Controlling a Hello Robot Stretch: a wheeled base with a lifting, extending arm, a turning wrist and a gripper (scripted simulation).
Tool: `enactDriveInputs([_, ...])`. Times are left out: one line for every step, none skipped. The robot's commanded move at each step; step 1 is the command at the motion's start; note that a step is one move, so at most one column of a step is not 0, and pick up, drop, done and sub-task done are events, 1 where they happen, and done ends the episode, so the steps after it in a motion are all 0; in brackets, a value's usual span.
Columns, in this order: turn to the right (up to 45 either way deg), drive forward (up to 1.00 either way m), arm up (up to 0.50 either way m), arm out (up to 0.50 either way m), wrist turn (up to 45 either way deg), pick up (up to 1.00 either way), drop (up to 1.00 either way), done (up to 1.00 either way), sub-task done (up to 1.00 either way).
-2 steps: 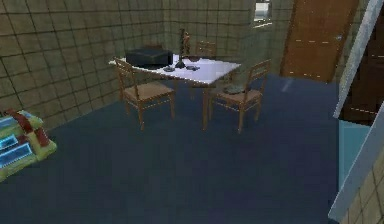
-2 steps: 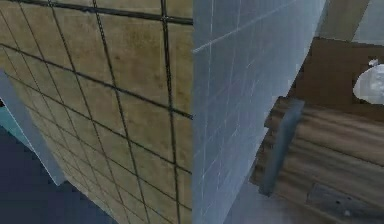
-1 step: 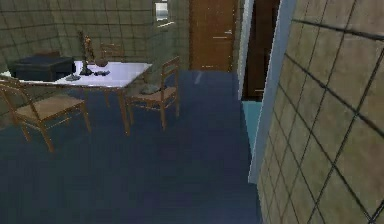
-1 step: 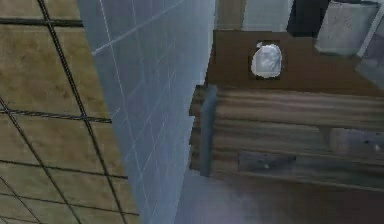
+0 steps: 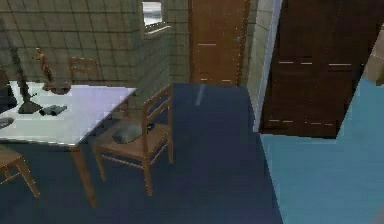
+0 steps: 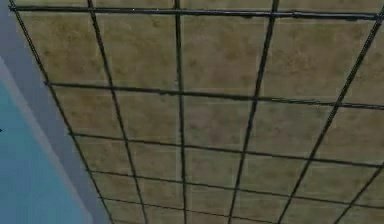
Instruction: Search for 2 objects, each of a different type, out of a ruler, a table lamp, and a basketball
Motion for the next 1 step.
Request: enactDriveInputs([3.0, 0.00, 0.00, 0.00, 0.0, 0.00, 0.00, 0.00, 0.00])
